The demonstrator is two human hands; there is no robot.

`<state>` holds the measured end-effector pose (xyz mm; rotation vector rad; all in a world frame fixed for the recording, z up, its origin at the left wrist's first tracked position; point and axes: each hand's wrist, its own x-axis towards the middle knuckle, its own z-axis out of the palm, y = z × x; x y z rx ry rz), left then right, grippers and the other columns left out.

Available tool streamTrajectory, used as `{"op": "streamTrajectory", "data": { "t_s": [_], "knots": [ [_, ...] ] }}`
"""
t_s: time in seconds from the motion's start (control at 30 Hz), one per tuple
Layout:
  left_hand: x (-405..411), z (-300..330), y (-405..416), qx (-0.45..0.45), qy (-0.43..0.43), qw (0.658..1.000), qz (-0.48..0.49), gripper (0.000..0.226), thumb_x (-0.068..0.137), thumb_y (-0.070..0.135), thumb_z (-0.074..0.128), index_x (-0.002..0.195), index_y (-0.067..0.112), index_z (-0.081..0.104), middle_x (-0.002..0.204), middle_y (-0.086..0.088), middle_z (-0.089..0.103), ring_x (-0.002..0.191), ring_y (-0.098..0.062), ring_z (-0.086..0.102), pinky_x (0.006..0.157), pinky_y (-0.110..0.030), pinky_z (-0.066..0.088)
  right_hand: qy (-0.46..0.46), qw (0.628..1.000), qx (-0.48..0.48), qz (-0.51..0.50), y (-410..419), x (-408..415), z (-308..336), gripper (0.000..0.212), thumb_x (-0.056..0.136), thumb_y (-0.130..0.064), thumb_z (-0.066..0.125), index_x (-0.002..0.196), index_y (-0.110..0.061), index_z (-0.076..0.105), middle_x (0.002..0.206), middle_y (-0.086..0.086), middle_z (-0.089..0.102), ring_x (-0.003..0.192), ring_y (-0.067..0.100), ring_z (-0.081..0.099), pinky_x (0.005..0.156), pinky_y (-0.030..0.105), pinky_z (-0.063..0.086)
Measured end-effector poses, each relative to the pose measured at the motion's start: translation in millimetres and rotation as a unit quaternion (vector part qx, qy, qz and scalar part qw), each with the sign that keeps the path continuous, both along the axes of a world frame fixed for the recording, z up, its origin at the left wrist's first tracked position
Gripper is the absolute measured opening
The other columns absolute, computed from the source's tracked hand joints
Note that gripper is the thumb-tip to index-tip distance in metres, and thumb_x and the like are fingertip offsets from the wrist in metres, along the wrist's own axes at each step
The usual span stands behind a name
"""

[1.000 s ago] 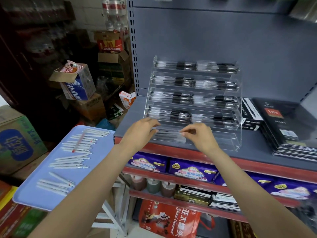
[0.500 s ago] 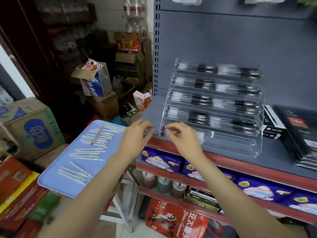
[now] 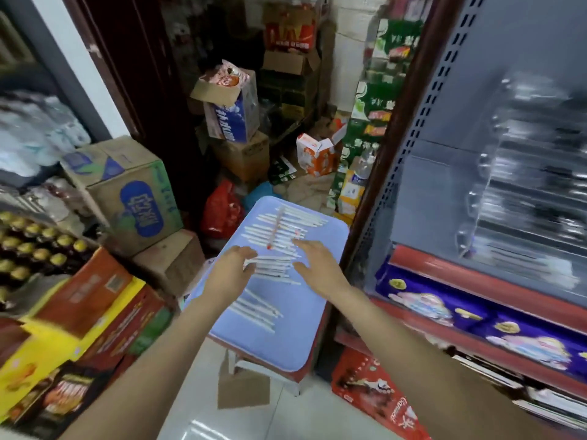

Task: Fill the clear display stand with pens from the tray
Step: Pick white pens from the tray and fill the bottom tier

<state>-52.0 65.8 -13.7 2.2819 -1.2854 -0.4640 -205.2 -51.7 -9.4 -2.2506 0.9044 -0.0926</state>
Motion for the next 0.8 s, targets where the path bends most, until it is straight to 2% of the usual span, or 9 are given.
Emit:
{"op": "streamTrajectory", "data": {
  "t_s": [0.13,0.23,0.3,0.37,0.5,0.57,0.67,0.8],
  "knots": [
    [30,-27,-9,0.114,-0.033,0.99,-0.077,0.042,0.091,0.019,0.057,0.132,0.013,0.05,0.135,-0.006,0.048,0.127,-0.023,0.044,0.103,-0.029,0.03,0.103,0.994,-0.008,0.043,-14,42,-24,0.055,0.1,-0.025,0.04,0.15,-0.026,0.016,0.158,0.005,0.011,0.145,0.027,0.01,0.114,0.042,0.02],
    [42,-43,-21,0.15,-0.04,0.981,-0.117,0.047,0.087,0.016,0.06,0.133,0.015,0.048,0.137,-0.004,0.044,0.127,-0.023,0.043,0.105,-0.034,0.033,0.134,0.989,-0.019,0.066,-24,68,-36,0.052,0.101,-0.025,0.038,0.149,-0.028,0.018,0.159,0.003,0.006,0.145,0.028,0.007,0.114,0.041,0.021],
    [47,-48,-27,0.15,-0.064,0.977,-0.139,0.049,0.086,0.016,0.061,0.133,0.015,0.047,0.137,-0.005,0.043,0.125,-0.024,0.044,0.102,-0.037,0.037,0.147,0.986,-0.043,0.073,-28,80,-42,0.048,0.1,-0.026,0.037,0.147,-0.029,0.026,0.158,0.004,0.011,0.144,0.028,0.01,0.113,0.04,0.024],
    [52,-49,-32,0.155,-0.096,0.97,-0.16,0.052,0.086,0.019,0.062,0.135,0.016,0.044,0.137,-0.004,0.043,0.125,-0.024,0.044,0.1,-0.037,0.037,0.158,0.982,-0.076,0.068,-33,85,-46,0.042,0.1,-0.025,0.038,0.141,-0.023,0.037,0.152,0.006,0.024,0.139,0.029,0.02,0.109,0.039,0.031],
    [58,-41,-45,0.197,-0.166,0.945,-0.2,0.056,0.089,0.02,0.058,0.14,0.017,0.035,0.136,-0.005,0.039,0.126,-0.024,0.038,0.095,-0.034,0.032,0.153,0.982,-0.107,0.008,-41,83,-45,0.026,0.099,-0.016,0.04,0.12,-0.006,0.052,0.127,0.014,0.043,0.114,0.031,0.044,0.09,0.041,0.044],
    [57,-38,-53,0.227,-0.221,0.92,-0.231,0.054,0.091,0.018,0.056,0.139,0.013,0.033,0.134,-0.007,0.038,0.125,-0.025,0.038,0.095,-0.036,0.034,0.165,0.979,-0.121,-0.014,-46,78,-44,0.021,0.097,-0.008,0.041,0.114,-0.005,0.055,0.12,0.016,0.047,0.107,0.031,0.049,0.086,0.037,0.044],
    [52,-33,-63,0.259,-0.28,0.883,-0.272,0.046,0.093,0.009,0.048,0.136,0.007,0.032,0.135,-0.011,0.037,0.124,-0.027,0.038,0.093,-0.037,0.036,0.175,0.977,-0.119,-0.02,-52,66,-43,0.021,0.097,-0.004,0.043,0.115,-0.005,0.054,0.102,0.015,0.047,0.105,0.029,0.051,0.085,0.033,0.045],
    [50,-32,-70,0.278,-0.291,0.867,-0.295,0.047,0.093,0.005,0.045,0.136,0.004,0.028,0.138,-0.013,0.033,0.124,-0.027,0.038,0.09,-0.035,0.038,0.133,0.986,-0.066,-0.077,-54,54,-45,0.013,0.095,-0.003,0.044,0.103,-0.004,0.055,0.105,0.018,0.054,0.087,0.028,0.052,0.07,0.033,0.042]
  ]
}}
